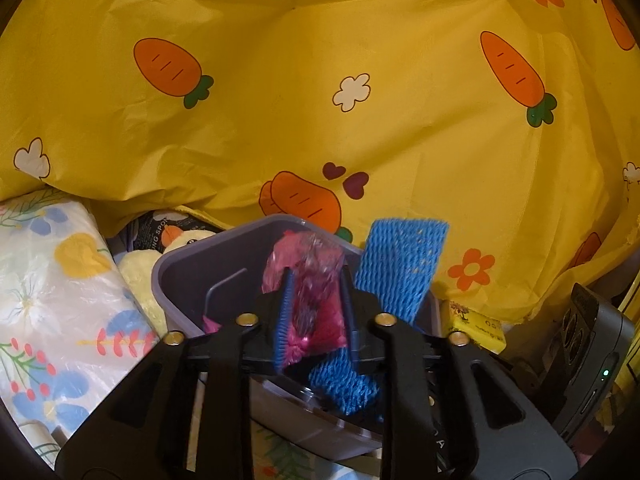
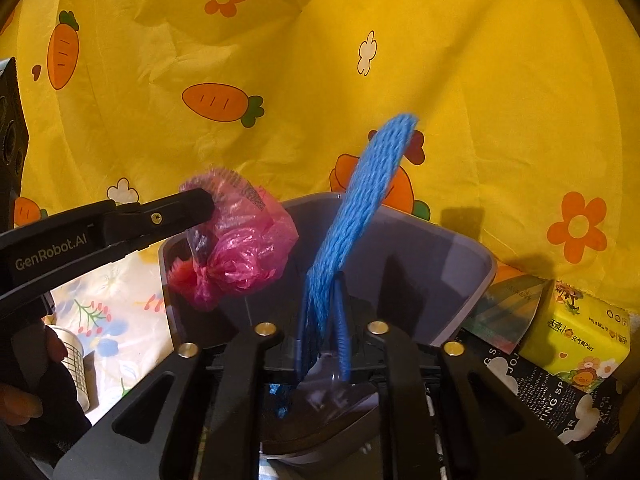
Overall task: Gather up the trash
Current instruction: 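Carry the pink bag and blue net to the grey bin and release both, then grasp the black plastic bag with the left tool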
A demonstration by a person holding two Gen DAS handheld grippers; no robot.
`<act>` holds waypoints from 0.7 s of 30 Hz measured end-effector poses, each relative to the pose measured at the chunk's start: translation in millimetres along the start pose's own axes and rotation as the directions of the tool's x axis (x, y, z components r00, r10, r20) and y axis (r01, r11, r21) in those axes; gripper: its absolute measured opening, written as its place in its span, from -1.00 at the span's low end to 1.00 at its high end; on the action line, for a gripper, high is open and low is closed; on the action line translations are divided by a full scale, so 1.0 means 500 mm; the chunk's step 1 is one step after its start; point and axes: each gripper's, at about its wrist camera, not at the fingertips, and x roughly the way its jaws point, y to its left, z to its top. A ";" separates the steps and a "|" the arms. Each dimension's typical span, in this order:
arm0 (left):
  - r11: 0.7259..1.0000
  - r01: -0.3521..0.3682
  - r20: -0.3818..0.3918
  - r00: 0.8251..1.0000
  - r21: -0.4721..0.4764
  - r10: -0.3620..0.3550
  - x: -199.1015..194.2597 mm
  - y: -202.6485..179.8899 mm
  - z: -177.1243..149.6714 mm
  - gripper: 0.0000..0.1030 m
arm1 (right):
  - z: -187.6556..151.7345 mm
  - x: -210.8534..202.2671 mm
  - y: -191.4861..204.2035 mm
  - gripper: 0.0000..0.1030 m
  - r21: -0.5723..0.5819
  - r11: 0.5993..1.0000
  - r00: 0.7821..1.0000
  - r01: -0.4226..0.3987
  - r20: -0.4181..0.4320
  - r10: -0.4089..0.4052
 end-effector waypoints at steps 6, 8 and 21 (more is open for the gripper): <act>0.996 -0.082 0.066 0.994 -0.044 0.085 -0.044 0.020 -0.004 0.61 | -0.009 0.000 0.002 -0.05 -0.010 1.000 1.000 0.020 0.000 -0.020; 0.991 -0.126 0.080 0.988 -0.040 0.129 -0.057 0.024 -0.007 0.64 | -0.011 0.000 0.002 0.00 -0.006 1.000 1.000 0.026 -0.002 -0.026; 0.982 -0.185 0.091 0.978 -0.041 0.188 -0.125 0.025 -0.035 0.65 | -0.011 -0.044 0.010 0.29 -0.003 0.999 0.998 0.051 0.038 -0.050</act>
